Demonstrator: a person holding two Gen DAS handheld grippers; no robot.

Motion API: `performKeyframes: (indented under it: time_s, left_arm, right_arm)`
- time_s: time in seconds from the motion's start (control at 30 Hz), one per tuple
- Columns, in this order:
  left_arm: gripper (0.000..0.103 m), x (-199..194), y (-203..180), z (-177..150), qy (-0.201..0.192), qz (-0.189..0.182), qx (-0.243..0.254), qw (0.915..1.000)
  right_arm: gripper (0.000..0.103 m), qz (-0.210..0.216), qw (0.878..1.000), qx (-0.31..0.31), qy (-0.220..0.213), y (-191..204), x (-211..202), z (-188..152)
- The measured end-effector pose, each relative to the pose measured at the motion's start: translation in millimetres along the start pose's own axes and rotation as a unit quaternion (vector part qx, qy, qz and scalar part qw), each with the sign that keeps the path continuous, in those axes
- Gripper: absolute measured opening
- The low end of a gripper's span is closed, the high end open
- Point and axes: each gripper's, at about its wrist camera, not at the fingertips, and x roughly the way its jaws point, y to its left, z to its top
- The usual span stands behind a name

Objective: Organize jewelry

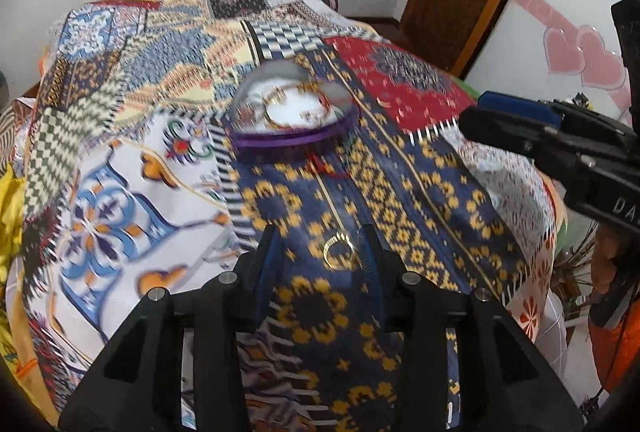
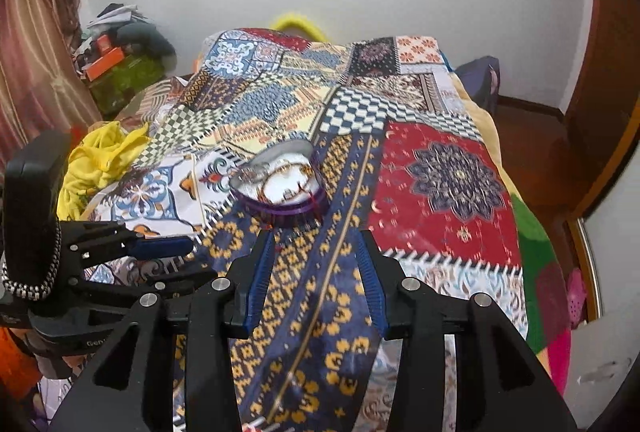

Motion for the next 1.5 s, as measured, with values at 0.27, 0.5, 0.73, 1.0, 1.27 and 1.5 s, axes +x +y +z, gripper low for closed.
performKeyframes:
  time_s: [0.27, 0.5, 0.73, 1.0, 1.27, 1.5]
  left_arm:
    - [0.039, 16, -12, -9, 0.018, 0.015, 0.01, 0.9997]
    - [0.039, 20, -14, -14, 0.005, 0.02, 0.006, 0.9998]
    - [0.017, 17, -9, -16, -0.01, 0.032, 0.016, 0.9993]
    - [0.017, 8, 9, -9, -0.029, 0.04, 0.005, 0.9988]
    - [0.017, 6, 28, -4, -0.038, 0.037, -0.02, 0.9984]
    - [0.017, 3, 32, -1, -0.044, 0.033, -0.026, 0.9982]
  right_arm:
    - [0.038, -0.009, 1.0, 0.008, 0.017, -7, 5, -14]
    - [0.038, -0.009, 1.0, 0.009, 0.02, -7, 9, -17]
    - [0.038, 0.002, 0.999, 0.012, 0.031, -3, 23, -14]
    - [0.038, 0.018, 0.998, 0.008, 0.057, 11, 58, -4]
    - [0.038, -0.002, 0.997, 0.006, 0.081, 17, 84, -1]
    - [0.027, -0.04, 0.994, -0.057, 0.082, 23, 83, -3]
